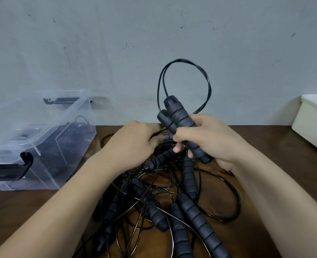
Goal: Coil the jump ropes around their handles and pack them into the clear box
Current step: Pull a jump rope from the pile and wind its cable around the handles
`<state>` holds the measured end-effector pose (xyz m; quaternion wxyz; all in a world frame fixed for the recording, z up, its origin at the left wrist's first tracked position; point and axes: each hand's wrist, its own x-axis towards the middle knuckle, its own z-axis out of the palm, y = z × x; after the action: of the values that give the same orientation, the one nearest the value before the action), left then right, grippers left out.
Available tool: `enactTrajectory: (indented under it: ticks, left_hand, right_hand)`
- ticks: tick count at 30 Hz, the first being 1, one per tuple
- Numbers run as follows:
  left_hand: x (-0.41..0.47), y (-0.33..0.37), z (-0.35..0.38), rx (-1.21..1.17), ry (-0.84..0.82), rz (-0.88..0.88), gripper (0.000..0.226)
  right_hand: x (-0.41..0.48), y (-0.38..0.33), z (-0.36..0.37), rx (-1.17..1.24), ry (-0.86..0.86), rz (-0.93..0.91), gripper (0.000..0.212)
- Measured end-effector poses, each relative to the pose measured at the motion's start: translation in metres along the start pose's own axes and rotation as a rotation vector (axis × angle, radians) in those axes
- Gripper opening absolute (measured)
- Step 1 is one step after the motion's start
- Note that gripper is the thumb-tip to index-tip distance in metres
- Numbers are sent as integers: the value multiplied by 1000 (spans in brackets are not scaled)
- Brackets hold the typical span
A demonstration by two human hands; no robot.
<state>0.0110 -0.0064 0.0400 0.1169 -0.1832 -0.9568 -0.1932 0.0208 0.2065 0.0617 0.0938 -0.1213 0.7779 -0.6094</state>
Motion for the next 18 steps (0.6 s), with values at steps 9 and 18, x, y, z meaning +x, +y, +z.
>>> enactTrajectory:
  ticks: [9,18]
  left_hand:
    - [2,-11,-11,-60,3,-33,16]
    - [1,-14,-9,73,-111,-39,17]
  right_hand:
    - [3,-11,-50,181,306,-86,18]
    - [7,-7,-54,157,429,-107,17]
